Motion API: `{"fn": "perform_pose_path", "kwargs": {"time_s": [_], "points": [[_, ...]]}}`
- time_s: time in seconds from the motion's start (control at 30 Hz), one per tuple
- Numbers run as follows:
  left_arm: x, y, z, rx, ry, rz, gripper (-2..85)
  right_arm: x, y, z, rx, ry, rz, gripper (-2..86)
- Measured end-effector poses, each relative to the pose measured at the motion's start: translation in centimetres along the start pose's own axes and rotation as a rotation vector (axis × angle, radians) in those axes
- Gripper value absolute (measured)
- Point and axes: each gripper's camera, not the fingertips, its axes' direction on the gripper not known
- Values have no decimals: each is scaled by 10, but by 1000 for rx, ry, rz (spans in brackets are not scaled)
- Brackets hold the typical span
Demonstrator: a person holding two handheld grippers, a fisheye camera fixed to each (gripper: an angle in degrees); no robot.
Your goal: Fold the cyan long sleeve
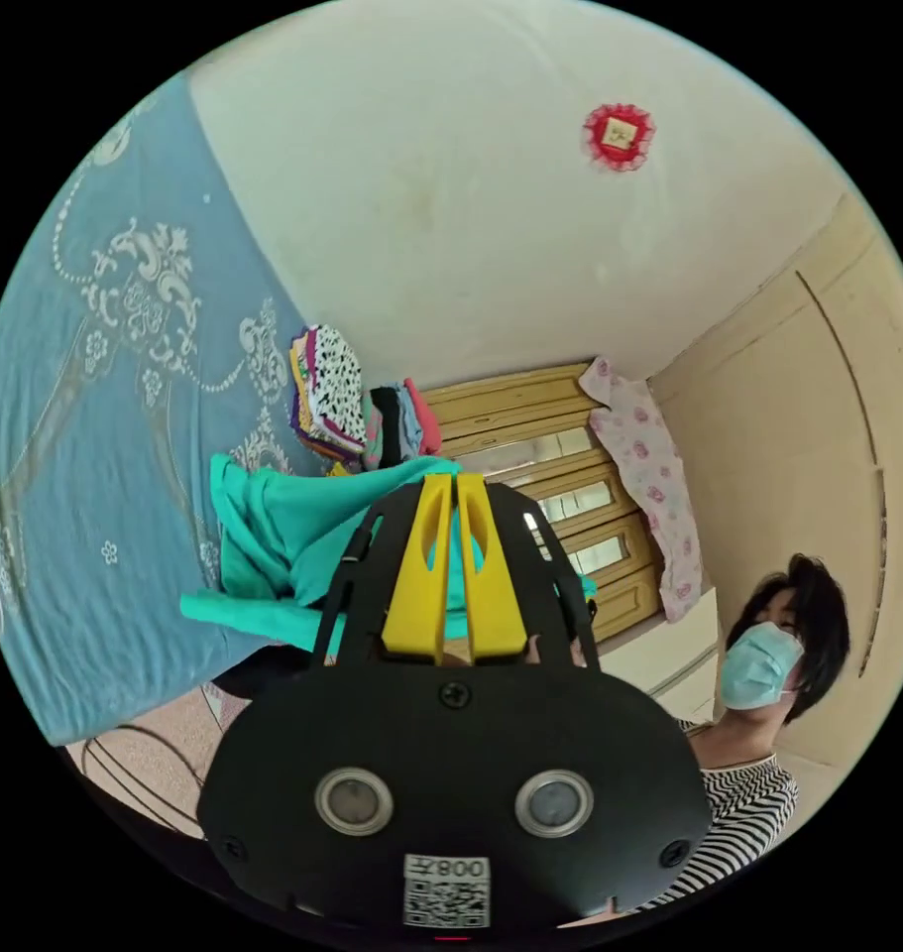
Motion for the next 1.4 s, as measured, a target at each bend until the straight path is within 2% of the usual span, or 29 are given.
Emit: {"fn": "perform_pose_path", "kwargs": {"time_s": [0.3,0.6,1.0,1.4], "points": [[278,5,-196,137,-21,453,6,-55,1,-52,101,-101,-126,3],[471,70,-343,198,-84,704,5,-115,26,-92,156,-179,-212,2],[633,165,-509,266,-93,915,6,-191,75,-130,196,-209,-313,4],[689,248,-641,394,-61,1098,6,-244,131,-126,209,-233,-448,4]]}}
